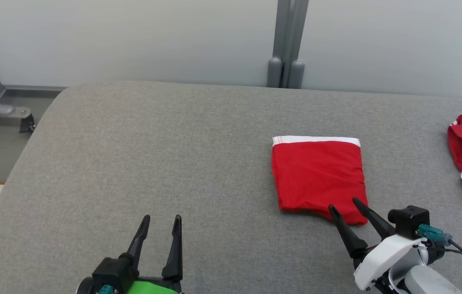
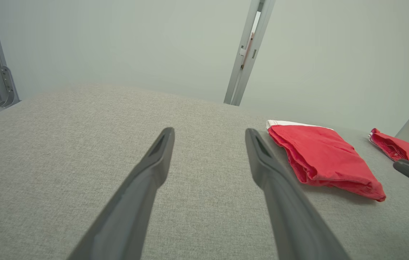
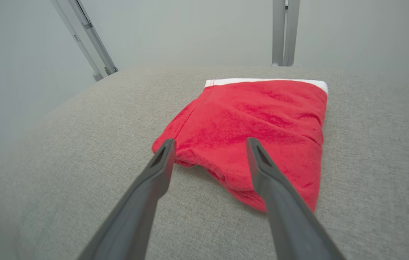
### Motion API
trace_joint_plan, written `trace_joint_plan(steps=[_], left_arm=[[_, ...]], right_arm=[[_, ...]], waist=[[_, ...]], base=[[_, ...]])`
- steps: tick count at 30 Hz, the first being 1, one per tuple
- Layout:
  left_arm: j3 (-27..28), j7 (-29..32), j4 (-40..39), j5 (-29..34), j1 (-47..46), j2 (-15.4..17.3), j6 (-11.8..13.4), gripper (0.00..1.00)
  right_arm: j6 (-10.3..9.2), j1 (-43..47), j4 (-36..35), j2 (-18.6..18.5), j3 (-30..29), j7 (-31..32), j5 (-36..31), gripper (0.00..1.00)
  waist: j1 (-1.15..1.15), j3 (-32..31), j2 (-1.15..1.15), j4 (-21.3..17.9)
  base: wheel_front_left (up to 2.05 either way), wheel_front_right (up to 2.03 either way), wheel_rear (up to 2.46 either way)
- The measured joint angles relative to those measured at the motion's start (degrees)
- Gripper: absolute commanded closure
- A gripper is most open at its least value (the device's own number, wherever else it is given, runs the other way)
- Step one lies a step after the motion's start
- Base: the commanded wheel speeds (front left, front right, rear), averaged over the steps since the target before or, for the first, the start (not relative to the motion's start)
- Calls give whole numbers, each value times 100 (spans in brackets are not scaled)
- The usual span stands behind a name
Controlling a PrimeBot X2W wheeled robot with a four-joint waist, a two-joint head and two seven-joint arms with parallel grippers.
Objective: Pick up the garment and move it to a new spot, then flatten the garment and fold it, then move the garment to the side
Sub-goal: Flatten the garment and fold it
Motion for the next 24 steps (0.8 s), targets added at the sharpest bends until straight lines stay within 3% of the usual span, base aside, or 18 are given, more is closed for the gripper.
trace_joint_plan(steps=[3, 11, 19, 24], left_arm=[[203, 0, -38, 87, 126, -1, 18, 0], [583, 0, -174, 243, 437, 0, 66, 0], [818, 0, -497, 593, 733, 1, 14, 0], [865, 1, -379, 715, 854, 0, 16, 0]], right_arm=[[1, 162, -19, 212, -425, -69, -364, 0], [1, 961, -876, 804, -1680, -83, -1724, 0], [0, 1555, -1365, 1157, -2230, -86, -2480, 0], [1, 1867, -1472, 1268, -2250, -87, -2652, 0]], waist=[[0, -92, 0, -159], [0, -344, 0, -570], [0, -588, 0, -899], [0, -693, 0, -1009]], base=[[0, 0, 0], [0, 0, 0], [0, 0, 0], [0, 0, 0]])
